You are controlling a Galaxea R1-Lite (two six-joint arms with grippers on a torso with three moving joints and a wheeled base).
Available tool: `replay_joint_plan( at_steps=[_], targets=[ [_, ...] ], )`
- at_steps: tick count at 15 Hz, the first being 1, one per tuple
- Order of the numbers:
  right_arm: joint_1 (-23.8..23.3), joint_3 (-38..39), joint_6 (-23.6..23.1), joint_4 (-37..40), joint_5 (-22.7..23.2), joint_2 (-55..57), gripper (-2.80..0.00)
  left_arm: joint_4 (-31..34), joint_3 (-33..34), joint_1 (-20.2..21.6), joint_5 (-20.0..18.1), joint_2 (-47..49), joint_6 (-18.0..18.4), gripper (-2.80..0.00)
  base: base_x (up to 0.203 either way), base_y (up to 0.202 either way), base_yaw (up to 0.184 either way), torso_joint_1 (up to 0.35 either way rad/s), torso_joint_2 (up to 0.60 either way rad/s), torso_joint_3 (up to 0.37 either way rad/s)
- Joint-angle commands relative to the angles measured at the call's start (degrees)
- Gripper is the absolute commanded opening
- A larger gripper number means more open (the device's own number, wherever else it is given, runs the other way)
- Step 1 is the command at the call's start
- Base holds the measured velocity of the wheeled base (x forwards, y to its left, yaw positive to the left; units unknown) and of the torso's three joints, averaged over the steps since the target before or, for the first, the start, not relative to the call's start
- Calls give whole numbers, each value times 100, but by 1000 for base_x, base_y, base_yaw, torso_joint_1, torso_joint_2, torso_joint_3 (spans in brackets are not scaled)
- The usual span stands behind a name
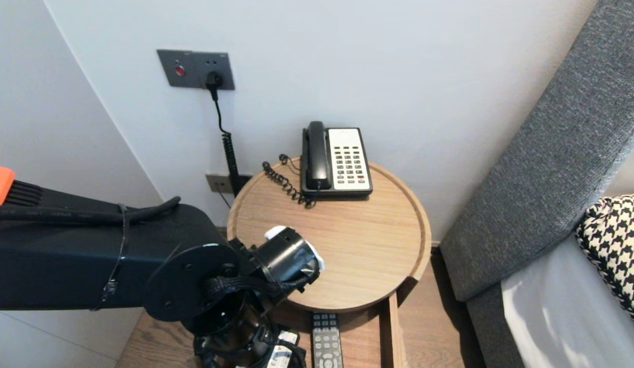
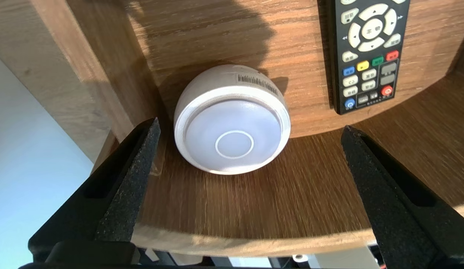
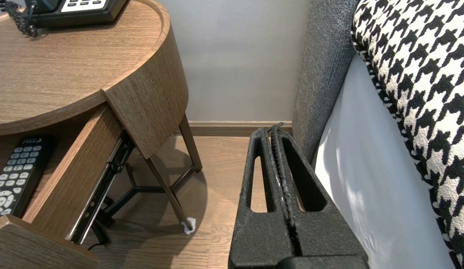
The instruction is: Take the remote control out of the drawer one by one and place them on the table
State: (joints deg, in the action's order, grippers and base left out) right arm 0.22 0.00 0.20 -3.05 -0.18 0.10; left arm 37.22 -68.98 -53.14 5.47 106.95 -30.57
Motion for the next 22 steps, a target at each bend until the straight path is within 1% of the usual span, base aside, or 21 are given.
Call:
replay_joint_plan(
  at_steps=[1,7,10,15,22],
  targets=[
    [4,141,-3,-3,1,8,-280,-103,92,-10,12,70,-14,0,0,0,0,0,0,0],
    [4,141,-3,-3,1,8,-280,-509,522,-12,-2,80,-19,0,0,0,0,0,0,0],
    [4,141,-3,-3,1,8,-280,-568,623,-13,-11,107,-19,0,0,0,0,0,0,0],
    [4,141,0,-3,1,8,-280,-957,1063,-204,-4,133,-16,0,0,0,0,0,0,0],
    [4,141,6,-3,1,8,-280,-971,1194,-276,-11,98,-19,0,0,0,0,0,0,0]
  ],
)
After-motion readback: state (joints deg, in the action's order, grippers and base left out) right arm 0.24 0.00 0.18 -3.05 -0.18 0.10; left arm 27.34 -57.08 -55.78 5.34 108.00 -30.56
